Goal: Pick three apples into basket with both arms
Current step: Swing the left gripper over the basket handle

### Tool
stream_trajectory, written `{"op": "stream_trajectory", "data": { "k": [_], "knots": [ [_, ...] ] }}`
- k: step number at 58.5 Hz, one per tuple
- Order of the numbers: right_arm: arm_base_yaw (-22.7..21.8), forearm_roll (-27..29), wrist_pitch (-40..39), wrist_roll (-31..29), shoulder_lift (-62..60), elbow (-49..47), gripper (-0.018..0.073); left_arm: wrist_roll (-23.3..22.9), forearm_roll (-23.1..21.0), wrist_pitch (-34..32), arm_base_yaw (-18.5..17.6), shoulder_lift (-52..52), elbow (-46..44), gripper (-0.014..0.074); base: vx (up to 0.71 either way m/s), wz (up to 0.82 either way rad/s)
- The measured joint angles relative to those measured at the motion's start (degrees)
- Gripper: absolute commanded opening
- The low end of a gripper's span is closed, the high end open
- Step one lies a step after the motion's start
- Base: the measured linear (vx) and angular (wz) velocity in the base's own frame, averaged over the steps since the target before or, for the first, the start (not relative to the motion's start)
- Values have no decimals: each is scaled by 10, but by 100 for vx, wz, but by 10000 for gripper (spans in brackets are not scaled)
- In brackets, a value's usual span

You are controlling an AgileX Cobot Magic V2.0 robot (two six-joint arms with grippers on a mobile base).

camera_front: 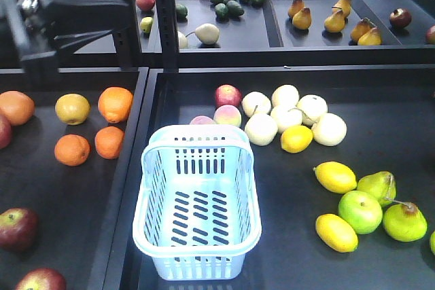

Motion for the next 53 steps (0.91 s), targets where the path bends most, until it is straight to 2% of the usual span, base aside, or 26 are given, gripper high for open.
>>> {"op": "stream_trajectory", "data": {
  "k": [11, 17, 26, 36, 39, 53],
  "knots": [
    [0, 0, 0, 0, 0, 0, -5, -50, 0, -50, 0, 75, -89, 559, 0, 0],
    [0, 0, 0, 0, 0, 0, -5, -56, 0, -75, -5, 112, -120, 633, 0, 0],
    [0, 0, 0, 0, 0, 0, -5, -37, 0, -85, -28, 159, -132, 608, 0, 0],
    [0, 0, 0, 0, 0, 0, -5, 51, 0, -104, -52, 214, -133, 533, 0, 0],
    [0, 0, 0, 0, 0, 0, -5, 65, 0, -111, -56, 231, -133, 517, 0, 0],
    [0, 0, 0, 0, 0, 0, -5, 85, 0, -131, -69, 290, -133, 504, 0, 0]
  ]
}}
